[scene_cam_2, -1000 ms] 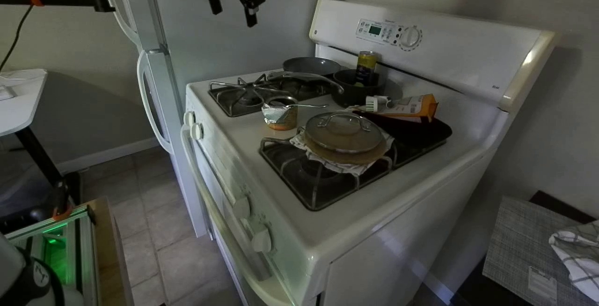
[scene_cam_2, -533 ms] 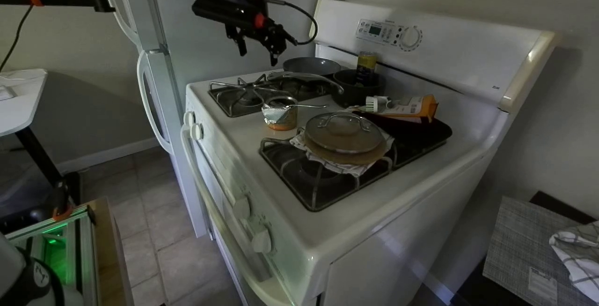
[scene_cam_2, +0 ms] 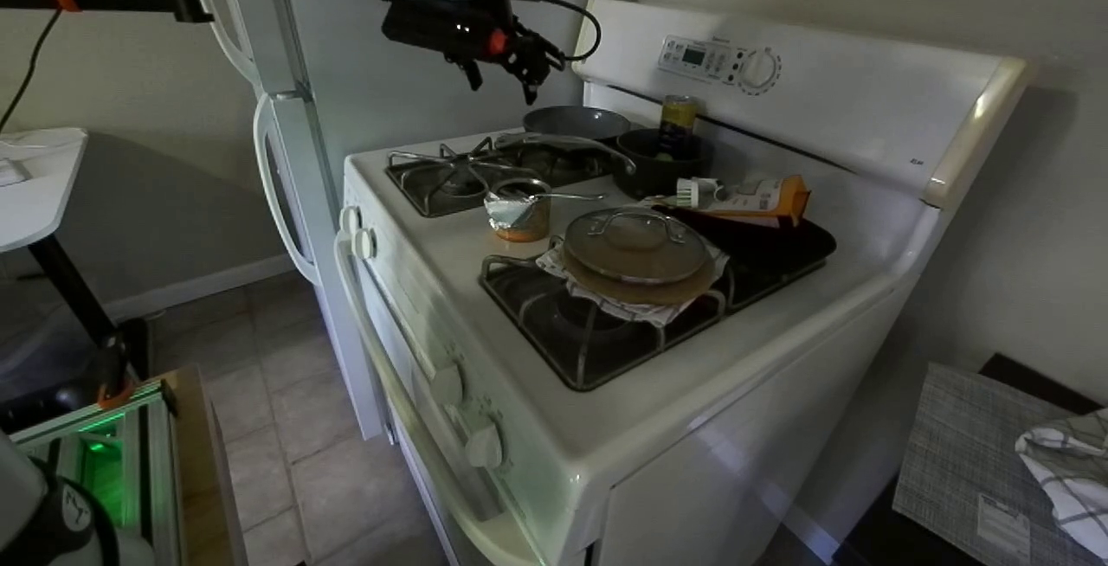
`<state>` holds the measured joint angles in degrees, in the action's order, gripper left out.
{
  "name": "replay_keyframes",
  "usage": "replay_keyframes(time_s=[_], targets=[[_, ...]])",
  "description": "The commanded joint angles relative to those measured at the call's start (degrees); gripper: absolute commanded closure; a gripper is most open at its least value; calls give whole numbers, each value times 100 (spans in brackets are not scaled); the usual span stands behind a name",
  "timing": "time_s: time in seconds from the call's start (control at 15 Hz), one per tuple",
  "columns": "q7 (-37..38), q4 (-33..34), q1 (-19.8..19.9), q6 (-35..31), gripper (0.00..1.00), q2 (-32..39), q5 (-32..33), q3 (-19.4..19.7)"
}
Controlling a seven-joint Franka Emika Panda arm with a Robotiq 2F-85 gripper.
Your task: Move the pan to the bottom left corner of the stove then put the pot on the position the pan was at
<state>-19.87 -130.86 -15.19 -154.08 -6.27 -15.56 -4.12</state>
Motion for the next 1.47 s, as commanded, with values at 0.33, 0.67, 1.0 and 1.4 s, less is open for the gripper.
replay_keyframes(time_s=[0.33,0.67,1.0,1.4], targets=[[-264,763,-10,-709,0,1414,-330,-141],[-233,1135,1,-452,0,1788,-446,-170],[1455,1057,201,283,0,1534,1709,-40],[1079,1198,503,617,0,1603,873,-563]])
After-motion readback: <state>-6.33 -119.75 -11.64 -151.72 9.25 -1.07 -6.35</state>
